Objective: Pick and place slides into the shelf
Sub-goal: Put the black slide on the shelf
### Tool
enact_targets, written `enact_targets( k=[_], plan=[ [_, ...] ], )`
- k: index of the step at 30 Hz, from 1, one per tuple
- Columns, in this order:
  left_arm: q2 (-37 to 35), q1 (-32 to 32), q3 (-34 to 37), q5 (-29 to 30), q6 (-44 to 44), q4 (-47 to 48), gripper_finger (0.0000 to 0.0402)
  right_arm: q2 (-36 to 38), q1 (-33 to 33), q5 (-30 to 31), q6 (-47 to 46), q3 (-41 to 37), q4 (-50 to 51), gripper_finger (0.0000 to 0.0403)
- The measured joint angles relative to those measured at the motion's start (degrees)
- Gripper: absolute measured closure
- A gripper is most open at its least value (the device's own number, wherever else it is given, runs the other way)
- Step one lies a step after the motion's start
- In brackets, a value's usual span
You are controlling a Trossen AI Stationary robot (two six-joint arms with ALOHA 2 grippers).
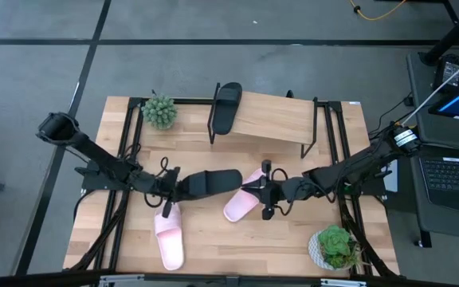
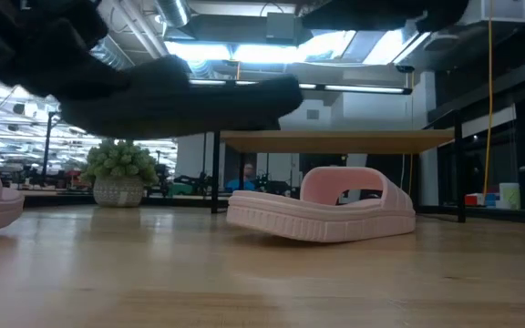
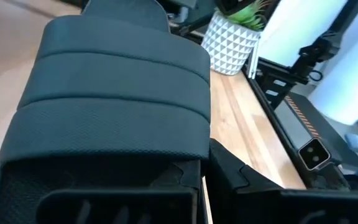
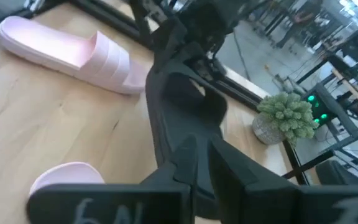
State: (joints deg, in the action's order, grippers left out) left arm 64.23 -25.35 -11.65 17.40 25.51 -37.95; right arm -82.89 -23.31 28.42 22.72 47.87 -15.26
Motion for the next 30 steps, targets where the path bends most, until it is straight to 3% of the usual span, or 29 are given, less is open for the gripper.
enact_targets(
  k=[4,11,20,30],
  plan=[
    [0.0,4.2,-2.8,-6.4,-3.5,2.1,0.0401,0.0,0.0,0.0,0.3,5.2,9.2,0.0351],
    [0.0,9.4,-11.7,-14.7,-7.0,18.5,0.0401,0.0,1.4,-0.5,5.8,8.7,15.7,0.0349],
    [0.3,12.4,-21.8,-21.1,-14.0,29.9,0.0401,0.0,4.1,-2.8,14.8,8.7,15.4,0.0349],
    [7.0,18.4,-26.0,-29.1,-14.8,31.0,0.0401,0.0,4.5,-4.4,19.4,8.7,13.2,0.0349]
  ],
)
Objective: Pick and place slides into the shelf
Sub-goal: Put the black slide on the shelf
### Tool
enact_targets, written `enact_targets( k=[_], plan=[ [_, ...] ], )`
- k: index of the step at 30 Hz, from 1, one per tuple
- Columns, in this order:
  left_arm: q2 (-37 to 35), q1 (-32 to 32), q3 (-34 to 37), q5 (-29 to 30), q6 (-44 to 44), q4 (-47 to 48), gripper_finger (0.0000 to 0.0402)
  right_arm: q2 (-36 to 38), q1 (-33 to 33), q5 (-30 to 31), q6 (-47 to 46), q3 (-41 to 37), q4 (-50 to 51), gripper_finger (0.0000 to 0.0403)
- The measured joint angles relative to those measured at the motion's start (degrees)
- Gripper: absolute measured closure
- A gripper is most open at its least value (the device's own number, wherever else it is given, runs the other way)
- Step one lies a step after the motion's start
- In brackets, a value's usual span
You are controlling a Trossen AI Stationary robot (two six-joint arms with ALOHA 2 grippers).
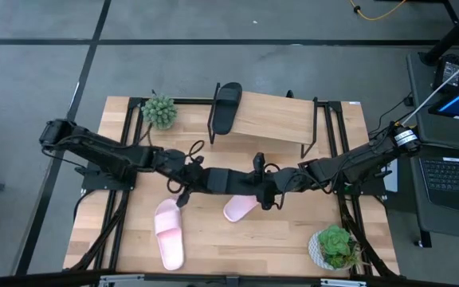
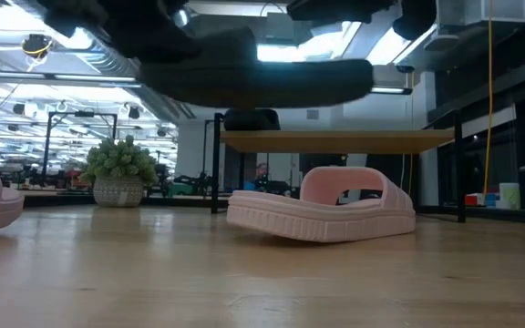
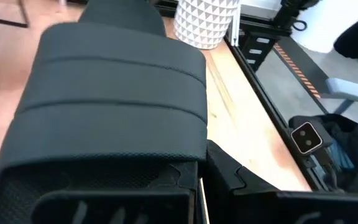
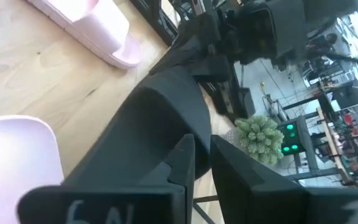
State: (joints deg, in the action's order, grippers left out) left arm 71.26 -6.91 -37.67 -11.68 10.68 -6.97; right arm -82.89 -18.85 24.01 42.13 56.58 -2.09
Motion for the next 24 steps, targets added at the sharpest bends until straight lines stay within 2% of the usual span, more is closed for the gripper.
enact_targets(
  k=[6,10,17,20,24],
  plan=[
    [4.7,2.7,-5.4,-6.0,-2.4,2.8,0.0401,0.0,0.0,-0.1,0.4,0.0,1.3,0.0349],
    [5.5,3.3,-8.5,-6.0,-3.8,6.5,0.0401,0.0,0.0,0.5,0.2,0.0,1.3,0.0350],
    [5.5,3.3,-9.1,-6.0,-5.1,7.7,0.0401,0.0,-0.3,1.4,1.1,0.0,1.5,0.0345],
    [5.5,3.4,-9.1,-6.0,-5.1,7.8,0.0400,0.0,-0.3,1.4,-1.3,0.0,1.5,0.0321],
    [5.5,3.4,-9.1,-6.0,-5.2,7.5,0.0398,0.0,-0.3,1.4,0.0,0.0,1.5,0.0272]
  ],
)
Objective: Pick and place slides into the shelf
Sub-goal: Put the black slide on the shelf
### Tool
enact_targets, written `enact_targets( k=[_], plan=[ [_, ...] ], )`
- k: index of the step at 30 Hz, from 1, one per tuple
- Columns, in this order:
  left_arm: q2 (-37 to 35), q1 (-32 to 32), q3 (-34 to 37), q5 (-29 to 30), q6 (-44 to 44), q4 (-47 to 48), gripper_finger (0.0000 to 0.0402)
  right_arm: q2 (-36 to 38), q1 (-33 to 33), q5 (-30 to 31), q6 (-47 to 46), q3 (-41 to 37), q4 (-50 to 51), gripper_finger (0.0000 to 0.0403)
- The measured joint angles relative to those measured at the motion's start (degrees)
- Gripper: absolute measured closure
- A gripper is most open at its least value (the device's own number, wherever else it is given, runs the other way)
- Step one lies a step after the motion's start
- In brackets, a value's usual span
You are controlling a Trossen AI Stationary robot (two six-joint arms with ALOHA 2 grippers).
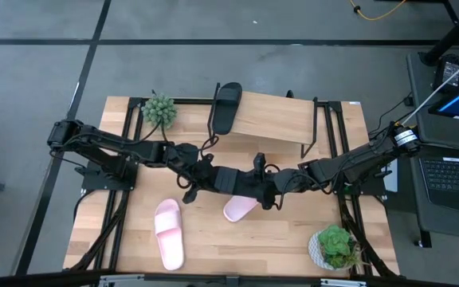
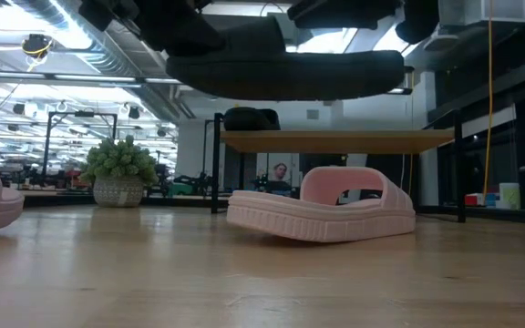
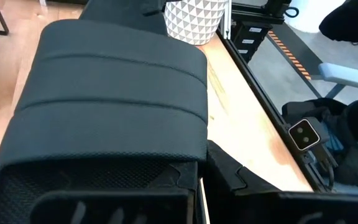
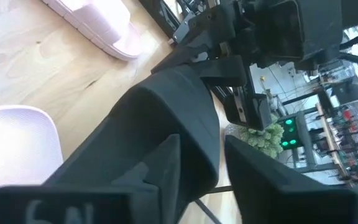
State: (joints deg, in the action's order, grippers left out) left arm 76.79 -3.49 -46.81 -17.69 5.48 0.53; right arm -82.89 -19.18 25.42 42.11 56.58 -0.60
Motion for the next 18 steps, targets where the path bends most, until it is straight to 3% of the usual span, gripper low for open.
enact_targets(
  k=[6,18],
  plan=[
    [0.0,0.0,0.0,0.0,-0.1,-0.1,0.0400,0.0,0.2,0.0,1.8,0.0,0.7,0.0237],
    [0.0,0.4,0.0,-0.9,-1.1,-1.3,0.0401,0.0,1.4,-1.8,8.6,0.0,1.3,0.0291]
  ],
)
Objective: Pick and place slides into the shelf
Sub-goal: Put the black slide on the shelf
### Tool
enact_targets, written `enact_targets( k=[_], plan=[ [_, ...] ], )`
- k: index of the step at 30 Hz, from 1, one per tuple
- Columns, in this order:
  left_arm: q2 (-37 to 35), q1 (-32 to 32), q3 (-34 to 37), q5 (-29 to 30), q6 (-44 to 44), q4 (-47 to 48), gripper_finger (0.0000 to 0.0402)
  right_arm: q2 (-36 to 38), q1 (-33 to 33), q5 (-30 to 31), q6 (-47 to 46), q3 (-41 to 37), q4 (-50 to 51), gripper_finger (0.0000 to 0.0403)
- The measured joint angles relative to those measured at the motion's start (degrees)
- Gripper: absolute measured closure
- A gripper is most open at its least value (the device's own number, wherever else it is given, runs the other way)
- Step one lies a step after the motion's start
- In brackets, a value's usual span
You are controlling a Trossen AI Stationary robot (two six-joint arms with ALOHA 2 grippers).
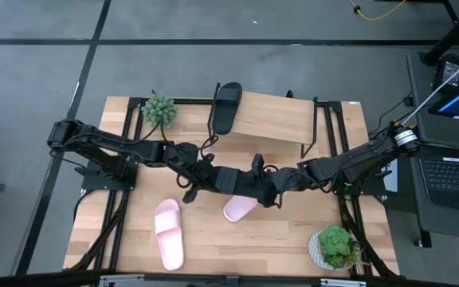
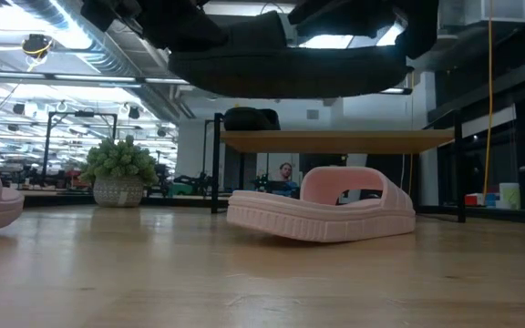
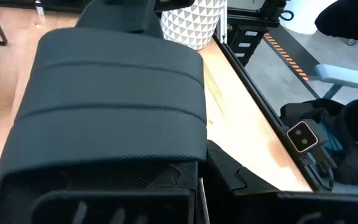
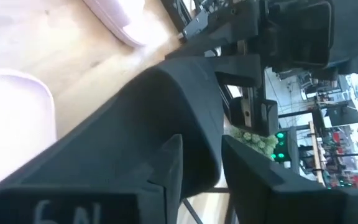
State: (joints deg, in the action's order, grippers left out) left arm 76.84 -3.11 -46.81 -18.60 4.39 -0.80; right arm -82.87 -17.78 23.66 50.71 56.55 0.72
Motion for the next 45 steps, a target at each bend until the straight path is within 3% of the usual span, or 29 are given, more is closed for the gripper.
enact_targets(
  k=[22,26,33,37,45],
  plan=[
    [0.0,2.6,0.0,-2.6,-3.3,-2.4,0.0401,-3.8,2.3,-1.0,8.0,0.0,-8.3,0.0292],
    [0.0,2.6,0.0,-2.8,-3.3,-2.5,0.0401,-3.8,2.3,-1.1,8.1,0.0,-8.2,0.0315],
    [0.0,2.6,0.0,-1.9,-3.6,-2.7,0.0401,-3.8,2.3,-1.4,8.1,0.0,-7.9,0.0390],
    [0.0,2.6,0.0,0.4,-3.7,-3.0,0.0389,-3.7,2.3,-0.5,7.3,0.0,-7.9,0.0391],
    [0.0,2.6,0.0,5.3,-3.6,-3.8,0.0338,-3.6,2.3,7.5,5.3,0.0,-7.8,0.0392]
  ],
)
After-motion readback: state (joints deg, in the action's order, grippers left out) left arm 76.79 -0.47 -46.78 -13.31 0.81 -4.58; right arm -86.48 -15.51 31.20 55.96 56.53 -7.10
